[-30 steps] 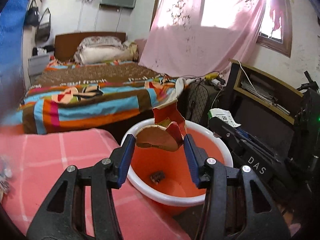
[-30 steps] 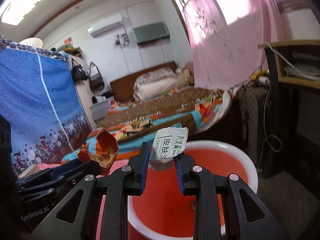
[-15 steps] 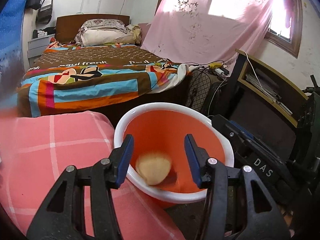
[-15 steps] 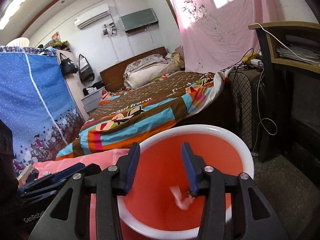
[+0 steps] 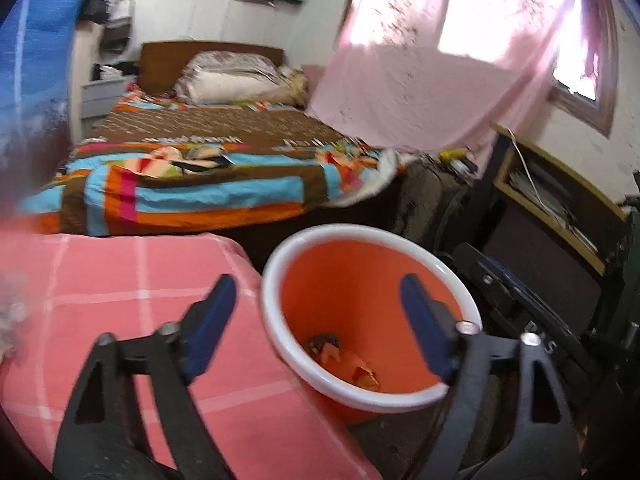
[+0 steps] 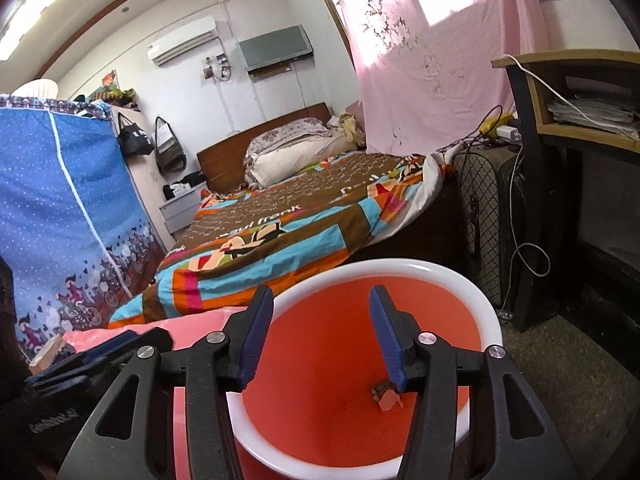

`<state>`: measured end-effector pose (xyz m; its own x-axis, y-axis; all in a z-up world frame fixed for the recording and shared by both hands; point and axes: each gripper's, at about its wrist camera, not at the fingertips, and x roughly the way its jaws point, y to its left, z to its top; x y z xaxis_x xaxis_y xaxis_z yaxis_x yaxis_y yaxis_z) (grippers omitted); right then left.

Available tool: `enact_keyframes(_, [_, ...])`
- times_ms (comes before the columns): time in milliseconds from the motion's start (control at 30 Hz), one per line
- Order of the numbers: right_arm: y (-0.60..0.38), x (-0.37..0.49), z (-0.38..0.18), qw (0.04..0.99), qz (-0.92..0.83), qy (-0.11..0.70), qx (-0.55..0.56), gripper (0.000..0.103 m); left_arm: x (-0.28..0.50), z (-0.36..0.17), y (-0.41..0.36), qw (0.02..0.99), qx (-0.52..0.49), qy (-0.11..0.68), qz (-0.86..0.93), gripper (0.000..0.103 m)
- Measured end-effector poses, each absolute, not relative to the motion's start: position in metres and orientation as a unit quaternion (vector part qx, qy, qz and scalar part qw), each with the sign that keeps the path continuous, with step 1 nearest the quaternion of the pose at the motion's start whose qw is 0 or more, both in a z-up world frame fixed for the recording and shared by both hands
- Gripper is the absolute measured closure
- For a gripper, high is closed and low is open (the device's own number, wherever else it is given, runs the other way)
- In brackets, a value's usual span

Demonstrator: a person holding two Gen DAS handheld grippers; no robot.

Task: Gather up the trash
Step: 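Move both tools back over the bed toward the remaining trash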

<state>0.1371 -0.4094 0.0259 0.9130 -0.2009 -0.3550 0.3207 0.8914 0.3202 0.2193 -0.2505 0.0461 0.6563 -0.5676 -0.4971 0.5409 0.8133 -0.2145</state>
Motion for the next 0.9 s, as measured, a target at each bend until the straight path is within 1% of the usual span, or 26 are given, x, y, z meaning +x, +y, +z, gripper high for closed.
enact_keyframes(67, [-0.404,0.134,0.029,0.963,-0.137,0.142,0.183,0.023,0.218,0.05,-0.239,0.921,-0.031,0.264,-0.286,0.009])
enact_keyframes(200, [-0.391,0.127,0.039,0.972,-0.136,0.103,0.161,0.017,0.214,0.058,-0.213,0.943,-0.042,0.223,-0.244,0.009])
enact_keyframes(233, [-0.387,0.126,0.041,0.974,-0.137,0.092,0.155,0.013,0.213,0.06,-0.207,0.948,-0.042,0.214,-0.233,0.009])
enact_keyframes(267, [-0.383,0.126,0.043,0.975,-0.137,0.086,0.15,0.003,0.211,0.061,-0.199,0.953,-0.043,0.206,-0.219,0.009])
enact_keyframes(300, [-0.379,0.125,0.045,0.977,-0.135,0.077,0.144,0.0,0.21,0.062,-0.193,0.956,-0.045,0.2,-0.211,0.009])
enact_keyframes(633, [-0.323,0.121,0.063,0.993,-0.081,-0.004,0.08,0.0,0.194,0.071,-0.132,0.977,-0.054,0.143,-0.146,0.008])
enact_keyframes(900, [-0.289,0.123,0.067,0.996,-0.037,-0.03,0.075,0.0,0.178,0.075,-0.085,0.986,-0.054,0.117,-0.103,0.009])
